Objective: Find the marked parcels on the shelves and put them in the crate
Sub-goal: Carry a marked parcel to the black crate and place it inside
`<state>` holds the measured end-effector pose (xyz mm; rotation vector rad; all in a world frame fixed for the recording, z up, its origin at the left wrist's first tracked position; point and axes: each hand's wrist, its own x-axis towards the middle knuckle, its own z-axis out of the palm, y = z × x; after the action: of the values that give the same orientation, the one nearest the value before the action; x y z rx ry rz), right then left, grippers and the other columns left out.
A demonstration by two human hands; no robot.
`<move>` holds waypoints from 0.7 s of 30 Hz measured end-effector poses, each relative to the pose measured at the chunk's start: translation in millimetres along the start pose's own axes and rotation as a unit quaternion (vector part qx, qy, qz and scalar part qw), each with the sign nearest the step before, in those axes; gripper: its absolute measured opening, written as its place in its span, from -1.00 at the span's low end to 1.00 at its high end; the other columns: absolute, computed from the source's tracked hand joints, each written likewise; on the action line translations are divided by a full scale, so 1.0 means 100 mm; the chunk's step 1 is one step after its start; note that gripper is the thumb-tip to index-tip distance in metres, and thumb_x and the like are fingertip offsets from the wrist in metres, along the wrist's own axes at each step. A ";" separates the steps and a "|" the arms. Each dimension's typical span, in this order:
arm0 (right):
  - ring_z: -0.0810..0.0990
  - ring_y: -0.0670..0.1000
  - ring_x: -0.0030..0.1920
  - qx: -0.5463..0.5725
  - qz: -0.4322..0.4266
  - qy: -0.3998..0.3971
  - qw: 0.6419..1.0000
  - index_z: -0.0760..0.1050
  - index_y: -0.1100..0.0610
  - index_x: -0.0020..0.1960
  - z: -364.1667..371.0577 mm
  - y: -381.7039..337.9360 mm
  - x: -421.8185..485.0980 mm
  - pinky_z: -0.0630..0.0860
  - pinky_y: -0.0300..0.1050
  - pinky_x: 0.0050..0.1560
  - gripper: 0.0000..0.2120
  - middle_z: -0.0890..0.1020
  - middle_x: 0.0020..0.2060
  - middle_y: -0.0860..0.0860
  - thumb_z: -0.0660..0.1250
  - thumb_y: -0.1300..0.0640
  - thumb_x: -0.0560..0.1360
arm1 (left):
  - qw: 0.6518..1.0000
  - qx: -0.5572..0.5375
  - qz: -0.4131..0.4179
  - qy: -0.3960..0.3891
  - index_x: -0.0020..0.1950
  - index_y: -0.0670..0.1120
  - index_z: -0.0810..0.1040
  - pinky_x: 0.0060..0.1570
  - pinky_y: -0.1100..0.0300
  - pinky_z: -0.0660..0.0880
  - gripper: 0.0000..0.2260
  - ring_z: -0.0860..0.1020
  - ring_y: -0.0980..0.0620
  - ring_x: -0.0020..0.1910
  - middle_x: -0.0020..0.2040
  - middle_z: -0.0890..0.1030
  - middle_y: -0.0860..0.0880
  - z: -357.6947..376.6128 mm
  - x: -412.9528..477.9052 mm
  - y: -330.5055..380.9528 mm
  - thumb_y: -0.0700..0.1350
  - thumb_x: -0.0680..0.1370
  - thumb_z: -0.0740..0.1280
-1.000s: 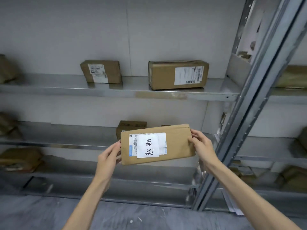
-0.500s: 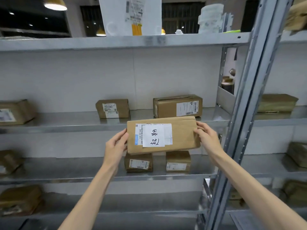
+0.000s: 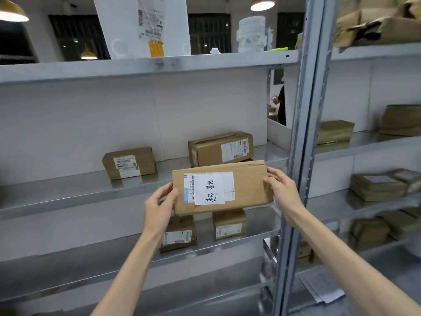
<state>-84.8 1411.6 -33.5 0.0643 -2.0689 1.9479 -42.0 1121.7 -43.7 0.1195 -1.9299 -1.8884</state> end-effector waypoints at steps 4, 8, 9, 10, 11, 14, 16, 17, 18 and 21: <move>0.50 -0.15 0.09 -0.020 0.006 0.058 0.998 0.50 0.05 0.33 -0.31 -0.03 -0.08 0.39 -0.27 -0.07 -0.70 0.58 0.13 -0.04 0.23 0.20 0.63 | 0.998 -0.013 0.010 -0.056 0.43 -0.01 0.51 0.04 0.19 0.58 -0.64 0.57 0.09 0.23 0.25 0.63 0.05 0.32 0.04 -0.06 -0.14 0.62 0.35; 0.51 -0.10 0.16 -0.051 0.002 0.116 0.992 0.50 0.09 0.37 -0.80 -0.08 -0.26 0.42 -0.20 0.04 -0.67 0.58 0.16 -0.02 0.23 0.24 0.63 | 0.992 -0.036 0.011 -0.123 0.44 0.00 0.49 0.21 0.09 0.54 -0.62 0.56 0.08 0.25 0.27 0.61 0.06 0.79 0.00 -0.05 -0.14 0.61 0.35; 0.51 -0.08 0.18 -0.054 0.004 0.137 0.989 0.51 0.10 0.37 -0.94 -0.09 -0.33 0.41 -0.18 0.09 -0.66 0.59 0.17 -0.02 0.24 0.25 0.62 | 0.989 -0.041 0.010 -0.138 0.43 -0.01 0.50 0.14 0.15 0.55 -0.63 0.56 0.09 0.23 0.25 0.62 0.06 0.93 -0.04 -0.04 -0.15 0.61 0.35; 0.51 -0.07 0.20 -0.058 0.005 0.155 0.986 0.51 0.11 0.37 -1.07 -0.11 -0.39 0.41 -0.20 0.10 -0.66 0.59 0.16 -0.01 0.24 0.27 0.62 | 0.987 -0.046 0.011 -0.153 0.43 -0.02 0.50 0.08 0.20 0.56 -0.63 0.56 0.09 0.21 0.23 0.62 0.05 1.06 -0.09 -0.03 -0.17 0.61 0.34; 0.51 -0.07 0.20 -0.062 0.006 0.173 0.983 0.52 0.13 0.36 -1.21 -0.12 -0.45 0.42 -0.23 0.07 -0.66 0.60 0.15 -0.02 0.24 0.28 0.61 | 0.984 -0.050 0.012 -0.168 0.42 -0.03 0.50 0.07 0.20 0.56 -0.63 0.57 0.08 0.21 0.23 0.62 0.04 1.19 -0.14 -0.02 -0.17 0.61 0.34; 0.56 -0.18 0.07 -0.067 0.003 0.229 0.971 0.55 0.13 0.31 -1.63 -0.22 -0.64 0.44 -0.43 -0.10 -0.68 0.62 0.06 -0.06 0.25 0.31 0.60 | 0.973 -0.058 0.014 -0.224 0.44 -0.04 0.49 0.10 0.16 0.55 -0.63 0.57 0.06 0.24 0.27 0.62 0.03 1.59 -0.30 0.02 -0.15 0.62 0.34; 0.54 -0.26 0.01 -0.065 0.003 0.266 0.962 0.56 0.12 0.29 -1.92 -0.29 -0.78 0.43 -0.50 -0.15 -0.68 0.61 0.04 -0.08 0.24 0.32 0.59 | 0.965 -0.065 0.015 -0.254 0.47 -0.04 0.46 0.05 0.19 0.55 -0.60 0.56 0.05 0.24 0.28 0.60 0.03 1.87 -0.43 0.08 -0.15 0.62 0.34; 0.55 -0.22 0.02 -0.066 0.004 0.285 0.956 0.56 0.12 0.30 -2.06 -0.32 -0.86 0.44 -0.46 -0.12 -0.68 0.61 0.06 -0.07 0.24 0.32 0.59 | 0.962 -0.067 0.020 -0.265 0.48 -0.04 0.45 0.03 0.20 0.55 -0.59 0.56 0.05 0.24 0.28 0.59 0.03 2.01 -0.50 0.11 -0.15 0.62 0.34; 0.56 -0.15 0.07 -0.071 0.004 0.302 0.951 0.56 0.13 0.31 -2.21 -0.34 -0.95 0.44 -0.37 -0.06 -0.68 0.60 0.08 -0.05 0.24 0.31 0.60 | 0.958 -0.068 0.026 -0.277 0.49 -0.05 0.43 0.03 0.21 0.54 -0.58 0.55 0.06 0.23 0.29 0.58 0.03 2.15 -0.60 0.15 -0.15 0.62 0.34; 0.53 -0.04 0.17 -0.081 0.009 0.338 0.938 0.55 0.13 0.32 -2.59 -0.35 -1.20 0.45 -0.19 0.09 -0.68 0.61 0.14 -0.01 0.22 0.29 0.61 | 0.947 -0.076 0.037 -0.311 0.44 -0.06 0.46 -0.05 0.41 0.48 -0.62 0.55 0.18 0.16 0.23 0.59 0.08 2.51 -0.90 0.27 -0.15 0.62 0.34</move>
<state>85.8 1642.9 -19.0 -0.5779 -1.7363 1.4981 -45.8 1389.6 -32.9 -0.6644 -2.1049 -2.1856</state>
